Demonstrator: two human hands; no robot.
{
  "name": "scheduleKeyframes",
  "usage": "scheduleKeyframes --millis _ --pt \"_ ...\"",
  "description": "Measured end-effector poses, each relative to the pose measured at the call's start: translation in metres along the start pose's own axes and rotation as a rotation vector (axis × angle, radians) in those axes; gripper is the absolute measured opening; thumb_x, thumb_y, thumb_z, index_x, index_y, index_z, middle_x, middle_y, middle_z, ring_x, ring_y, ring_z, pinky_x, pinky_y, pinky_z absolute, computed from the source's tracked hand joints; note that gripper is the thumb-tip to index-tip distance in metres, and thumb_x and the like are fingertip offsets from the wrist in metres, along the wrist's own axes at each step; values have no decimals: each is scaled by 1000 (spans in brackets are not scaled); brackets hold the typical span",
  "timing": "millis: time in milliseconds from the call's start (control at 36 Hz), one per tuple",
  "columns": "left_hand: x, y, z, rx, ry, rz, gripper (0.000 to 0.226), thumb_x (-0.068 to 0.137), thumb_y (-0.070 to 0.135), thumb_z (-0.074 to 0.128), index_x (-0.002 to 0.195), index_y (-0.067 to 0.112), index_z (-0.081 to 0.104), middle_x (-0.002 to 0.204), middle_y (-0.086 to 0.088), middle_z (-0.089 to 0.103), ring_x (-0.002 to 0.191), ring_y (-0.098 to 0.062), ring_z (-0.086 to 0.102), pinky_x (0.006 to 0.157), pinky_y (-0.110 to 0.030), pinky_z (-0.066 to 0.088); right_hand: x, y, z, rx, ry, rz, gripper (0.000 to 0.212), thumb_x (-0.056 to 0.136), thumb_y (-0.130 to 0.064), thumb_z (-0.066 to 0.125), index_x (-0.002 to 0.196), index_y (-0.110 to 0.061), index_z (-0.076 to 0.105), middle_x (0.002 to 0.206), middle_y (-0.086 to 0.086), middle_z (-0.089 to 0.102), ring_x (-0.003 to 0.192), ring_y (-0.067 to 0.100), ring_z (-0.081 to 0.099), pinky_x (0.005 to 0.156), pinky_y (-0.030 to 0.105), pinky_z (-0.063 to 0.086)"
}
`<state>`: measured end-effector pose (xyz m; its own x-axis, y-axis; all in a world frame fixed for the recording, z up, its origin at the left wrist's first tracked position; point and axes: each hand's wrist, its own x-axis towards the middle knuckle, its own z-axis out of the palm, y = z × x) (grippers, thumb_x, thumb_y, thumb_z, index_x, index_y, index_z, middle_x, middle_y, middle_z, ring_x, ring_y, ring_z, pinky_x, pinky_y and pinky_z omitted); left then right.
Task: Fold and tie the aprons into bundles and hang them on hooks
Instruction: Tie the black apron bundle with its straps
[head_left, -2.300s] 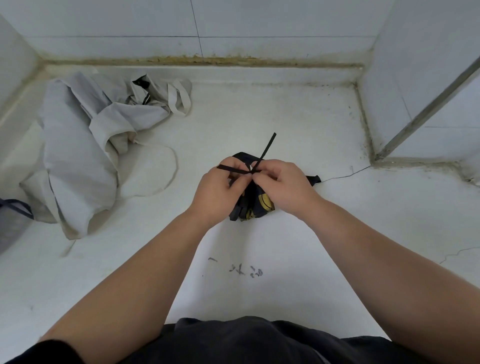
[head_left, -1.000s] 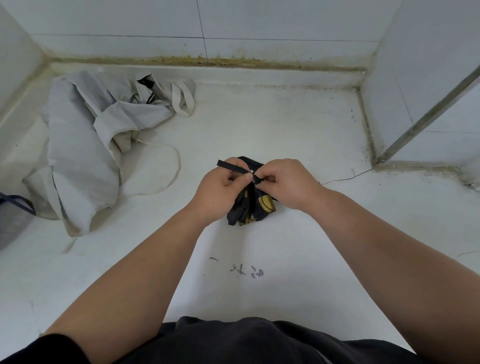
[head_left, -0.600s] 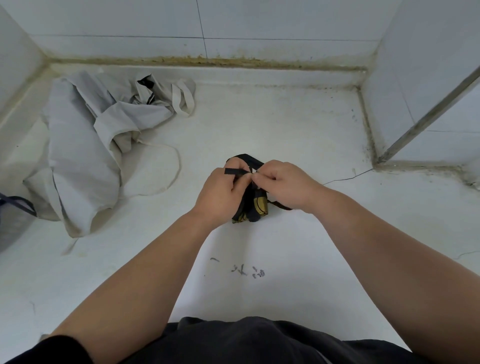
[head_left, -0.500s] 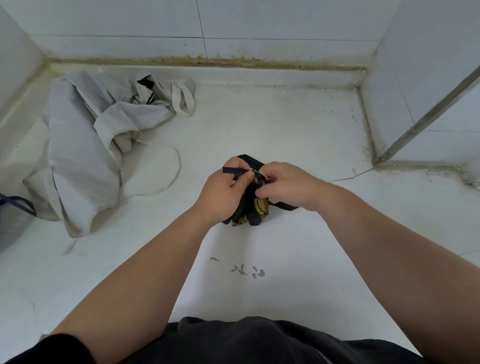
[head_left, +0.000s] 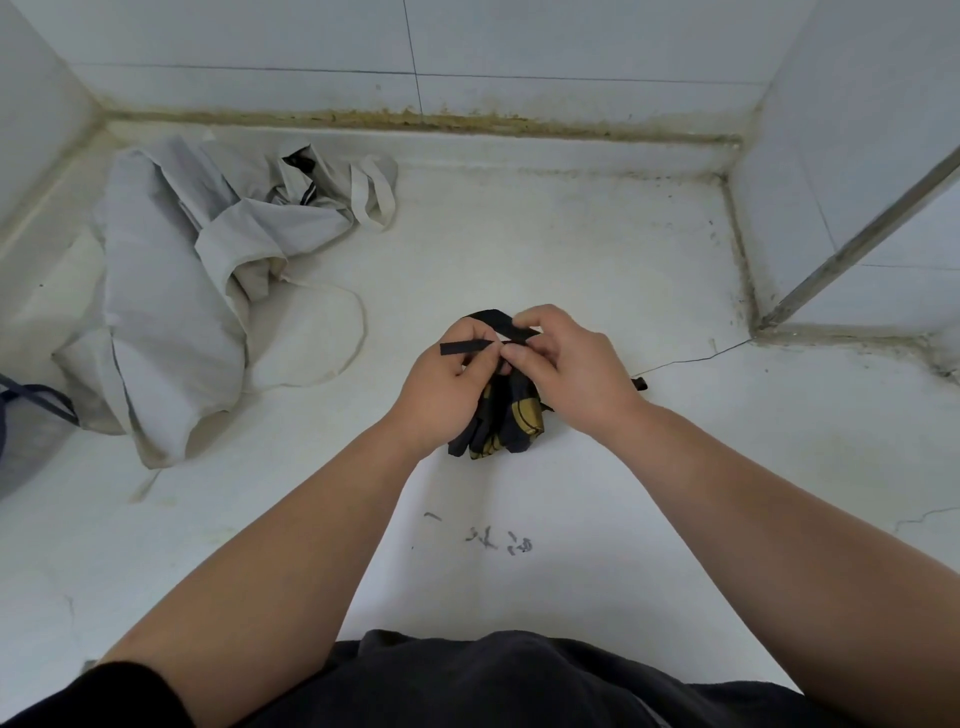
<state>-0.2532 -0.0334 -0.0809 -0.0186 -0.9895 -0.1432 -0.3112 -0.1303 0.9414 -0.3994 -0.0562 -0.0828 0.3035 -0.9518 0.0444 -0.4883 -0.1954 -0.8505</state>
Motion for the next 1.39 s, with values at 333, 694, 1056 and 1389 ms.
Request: scheduleKeyframes --millis 333,694,1056,1389 --pt "-14 -11 10 56 291 126 21 91 15 62 81 34 59 89 21 54 98 -12 54 85 -24 44 -7 -1 2 156 24 182 24 100 -26 43 77 -27 48 72 -12 49 64 0 45 59 8 34" --pt "-32 -13 -1 -57 352 93 30 88 -1 61 72 24 56 86 8 56 81 -5 55 76 -21 47 1 8 4 278 327 493 28 102 -24 35 78 -17 46 73 -5 55 79 19 57 73 30 47" --pt "-39 -1 4 -292 196 -29 13 93 5 58 83 12 60 105 6 68 84 -7 63 74 -26 53 4 -6 1 566 221 638 31 103 -29 33 79 -14 47 67 0 55 59 15 50 52 24 33" --pt "-30 1 7 -322 232 -107 17 93 6 57 88 22 58 87 4 70 72 -3 63 70 -17 53 -9 -15 2 297 28 454 15 88 -12 60 74 -11 56 65 -5 60 66 14 56 68 26 46"
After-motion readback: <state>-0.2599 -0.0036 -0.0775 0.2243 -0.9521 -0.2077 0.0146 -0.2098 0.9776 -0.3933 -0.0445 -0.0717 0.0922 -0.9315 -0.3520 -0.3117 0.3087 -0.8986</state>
